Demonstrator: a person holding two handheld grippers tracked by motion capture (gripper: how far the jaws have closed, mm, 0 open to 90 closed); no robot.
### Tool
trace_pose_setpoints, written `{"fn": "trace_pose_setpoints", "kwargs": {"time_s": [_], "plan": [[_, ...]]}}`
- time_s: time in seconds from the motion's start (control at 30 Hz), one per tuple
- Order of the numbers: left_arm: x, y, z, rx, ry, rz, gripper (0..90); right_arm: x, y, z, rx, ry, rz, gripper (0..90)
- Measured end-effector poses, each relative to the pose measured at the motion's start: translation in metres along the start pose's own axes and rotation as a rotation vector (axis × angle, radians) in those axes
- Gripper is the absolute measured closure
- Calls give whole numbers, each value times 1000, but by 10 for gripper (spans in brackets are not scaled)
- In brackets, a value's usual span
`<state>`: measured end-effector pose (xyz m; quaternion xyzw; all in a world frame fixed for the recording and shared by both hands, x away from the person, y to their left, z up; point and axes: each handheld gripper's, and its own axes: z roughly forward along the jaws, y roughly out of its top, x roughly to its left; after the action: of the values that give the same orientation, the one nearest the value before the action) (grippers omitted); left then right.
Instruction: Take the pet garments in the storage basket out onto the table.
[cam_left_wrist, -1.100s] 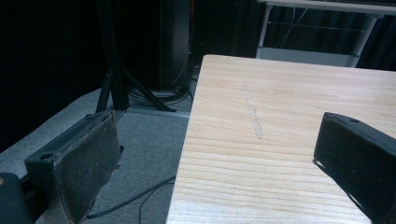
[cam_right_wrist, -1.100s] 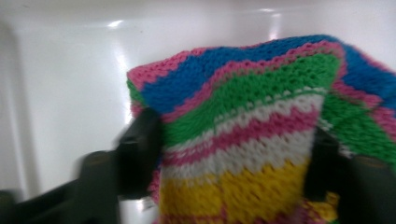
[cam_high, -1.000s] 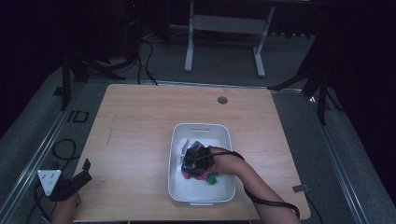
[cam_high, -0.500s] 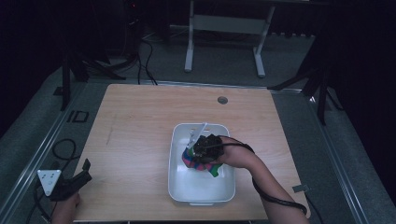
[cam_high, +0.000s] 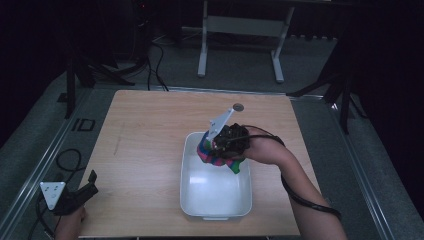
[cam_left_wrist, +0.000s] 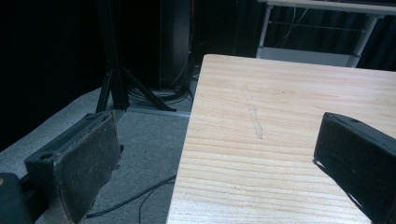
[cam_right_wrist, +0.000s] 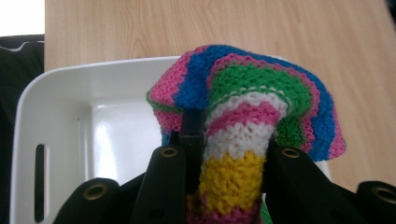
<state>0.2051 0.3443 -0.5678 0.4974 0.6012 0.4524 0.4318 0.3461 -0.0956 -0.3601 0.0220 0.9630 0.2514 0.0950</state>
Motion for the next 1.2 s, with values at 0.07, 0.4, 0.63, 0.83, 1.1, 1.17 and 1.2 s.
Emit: {"fn": "trace_pose_setpoints", "kwargs": {"time_s": [0.07, 0.4, 0.63, 0.83, 1.1, 1.17, 1.2], "plan": [[0, 0, 0, 1, 0, 0, 9, -3, -1, -13, -4, -10, -7, 744], [0, 0, 0, 2, 3, 0, 9, -11, -23, -41, -9, -52, 24, 744], [0, 0, 0, 3, 3, 3, 9, -20, -54, -54, -7, -82, 78, 744], [0, 0, 0, 2, 5, 7, 10, -26, -86, -61, 14, -103, 129, 743], [-1, 0, 0, 0, 6, 7, 9, -33, -130, -68, 33, -116, 217, 742], [-1, 0, 0, 1, 6, 7, 9, -34, -141, -69, 44, -113, 234, 742], [-1, 0, 0, 2, 6, 7, 10, -34, -147, -68, 45, -116, 244, 742]]}}
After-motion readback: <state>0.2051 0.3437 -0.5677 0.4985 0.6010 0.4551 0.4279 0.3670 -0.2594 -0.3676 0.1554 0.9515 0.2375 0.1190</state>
